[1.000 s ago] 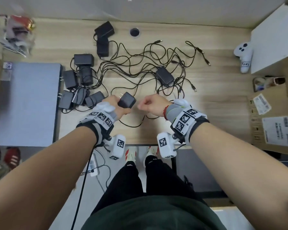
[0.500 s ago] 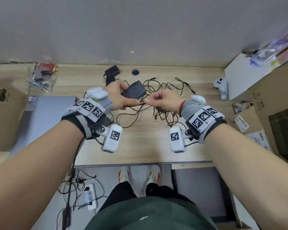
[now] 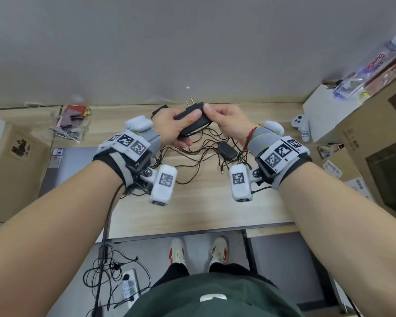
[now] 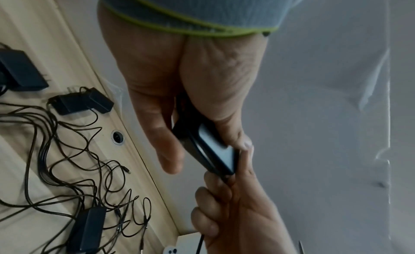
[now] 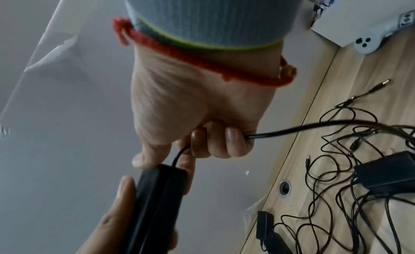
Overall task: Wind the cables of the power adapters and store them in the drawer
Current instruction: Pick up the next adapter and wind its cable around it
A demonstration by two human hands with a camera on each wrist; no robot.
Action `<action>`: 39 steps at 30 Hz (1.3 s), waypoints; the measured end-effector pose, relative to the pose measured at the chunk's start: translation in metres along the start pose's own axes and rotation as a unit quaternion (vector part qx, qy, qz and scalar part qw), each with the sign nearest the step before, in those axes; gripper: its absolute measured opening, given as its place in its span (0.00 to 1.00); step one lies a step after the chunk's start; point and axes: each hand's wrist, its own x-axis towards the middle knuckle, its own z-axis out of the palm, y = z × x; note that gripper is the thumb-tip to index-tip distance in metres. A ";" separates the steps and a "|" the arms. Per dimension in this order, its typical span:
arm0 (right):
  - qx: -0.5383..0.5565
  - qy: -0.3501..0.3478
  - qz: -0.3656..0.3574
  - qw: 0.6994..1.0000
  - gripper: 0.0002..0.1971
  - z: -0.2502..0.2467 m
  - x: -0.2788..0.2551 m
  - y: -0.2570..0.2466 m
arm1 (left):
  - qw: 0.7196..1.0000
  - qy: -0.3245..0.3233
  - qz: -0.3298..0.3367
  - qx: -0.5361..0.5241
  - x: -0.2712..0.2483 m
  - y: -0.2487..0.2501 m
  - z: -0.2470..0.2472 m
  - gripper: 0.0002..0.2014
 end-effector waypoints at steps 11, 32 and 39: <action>-0.022 -0.019 -0.017 0.999 0.14 0.008 -0.008 -0.031 | 0.995 0.014 -0.014 -0.098 0.003 0.003 -0.020 0.21; -0.102 -0.049 -0.066 0.991 0.09 -0.002 0.007 -0.030 | 0.996 0.093 -0.006 -0.009 0.012 0.011 -0.046 0.20; -0.097 -0.002 -0.072 0.993 0.06 -0.014 0.021 -0.052 | 0.999 0.014 0.015 0.045 0.009 0.017 -0.029 0.14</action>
